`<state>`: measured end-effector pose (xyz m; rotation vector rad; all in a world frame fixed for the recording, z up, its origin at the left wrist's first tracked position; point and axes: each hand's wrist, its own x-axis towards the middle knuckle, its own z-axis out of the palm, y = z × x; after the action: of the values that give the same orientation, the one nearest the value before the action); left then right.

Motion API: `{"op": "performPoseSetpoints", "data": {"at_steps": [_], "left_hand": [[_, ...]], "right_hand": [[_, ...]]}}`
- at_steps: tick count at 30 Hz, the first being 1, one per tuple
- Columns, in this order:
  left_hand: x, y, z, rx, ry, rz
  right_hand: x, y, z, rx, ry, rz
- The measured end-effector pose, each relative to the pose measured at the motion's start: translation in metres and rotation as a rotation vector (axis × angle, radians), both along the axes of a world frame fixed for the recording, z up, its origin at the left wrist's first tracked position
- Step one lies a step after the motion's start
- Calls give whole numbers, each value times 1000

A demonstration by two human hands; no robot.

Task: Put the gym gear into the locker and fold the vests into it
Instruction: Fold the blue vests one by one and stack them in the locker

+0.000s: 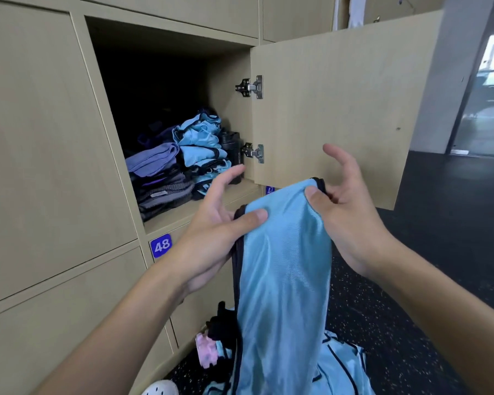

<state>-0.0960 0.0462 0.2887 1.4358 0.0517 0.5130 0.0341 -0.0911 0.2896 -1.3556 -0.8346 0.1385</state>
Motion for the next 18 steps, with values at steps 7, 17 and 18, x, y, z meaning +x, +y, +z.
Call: {"op": "performPoseSetpoints", "data": {"at_steps": [7,17,18], "left_hand": [[3,2,3,-35,-176,209],[-5,2,-20,81,152,85],[-5,2,-21,84,131,72]], "right_hand": [[-2,-6,-5,-190,74,306],[0,1,-7,-41,-30,143],[2,-1,-6,-53,-30,144]]}}
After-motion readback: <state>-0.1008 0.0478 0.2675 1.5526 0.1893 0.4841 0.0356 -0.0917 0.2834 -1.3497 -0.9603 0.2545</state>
